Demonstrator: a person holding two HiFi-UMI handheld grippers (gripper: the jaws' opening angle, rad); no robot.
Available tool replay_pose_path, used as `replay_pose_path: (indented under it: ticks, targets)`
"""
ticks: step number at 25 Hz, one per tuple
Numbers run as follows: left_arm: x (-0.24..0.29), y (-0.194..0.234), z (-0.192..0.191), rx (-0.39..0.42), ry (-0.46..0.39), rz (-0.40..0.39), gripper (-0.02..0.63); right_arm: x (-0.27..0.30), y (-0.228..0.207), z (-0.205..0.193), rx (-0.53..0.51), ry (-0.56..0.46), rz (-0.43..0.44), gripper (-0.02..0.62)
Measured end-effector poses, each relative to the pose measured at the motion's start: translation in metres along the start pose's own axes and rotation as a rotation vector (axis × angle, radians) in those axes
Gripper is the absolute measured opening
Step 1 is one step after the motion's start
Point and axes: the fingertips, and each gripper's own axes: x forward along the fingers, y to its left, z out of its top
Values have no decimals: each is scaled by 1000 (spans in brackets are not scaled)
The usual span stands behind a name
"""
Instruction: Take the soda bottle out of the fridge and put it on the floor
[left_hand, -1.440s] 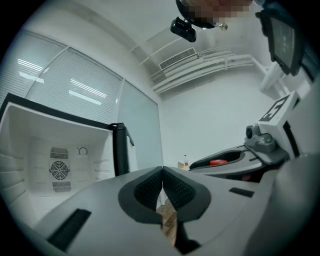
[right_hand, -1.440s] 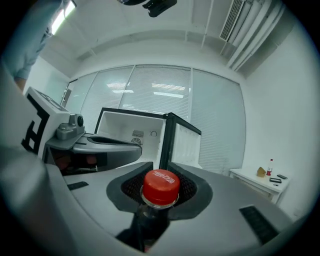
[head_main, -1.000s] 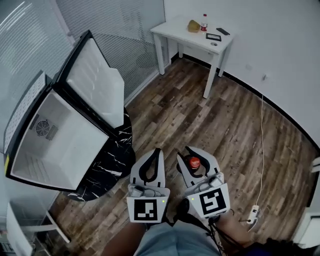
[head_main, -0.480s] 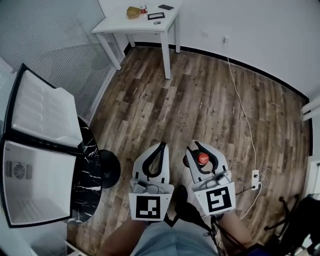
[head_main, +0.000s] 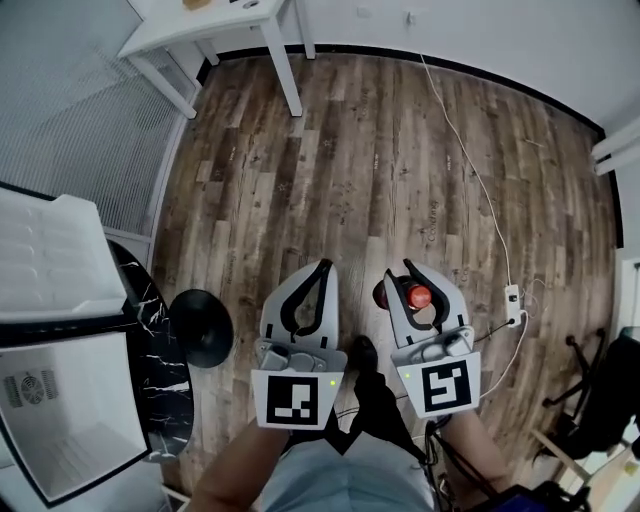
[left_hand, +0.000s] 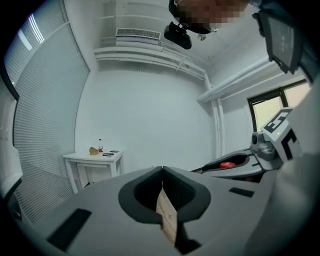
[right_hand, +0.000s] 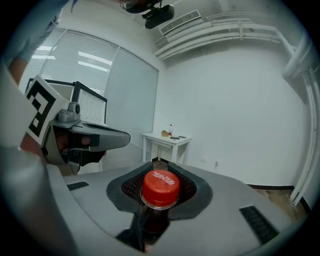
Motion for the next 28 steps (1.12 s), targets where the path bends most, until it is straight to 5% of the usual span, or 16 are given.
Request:
replay_pose_path:
  ticks: [16, 28]
  targets:
    - [51, -8, -133, -46, 133, -101, 17, 36, -18, -136, 82, 99, -127, 100]
    - [74, -11, -236, -70, 192, -118, 17, 61, -13, -236, 113, 136, -142, 97]
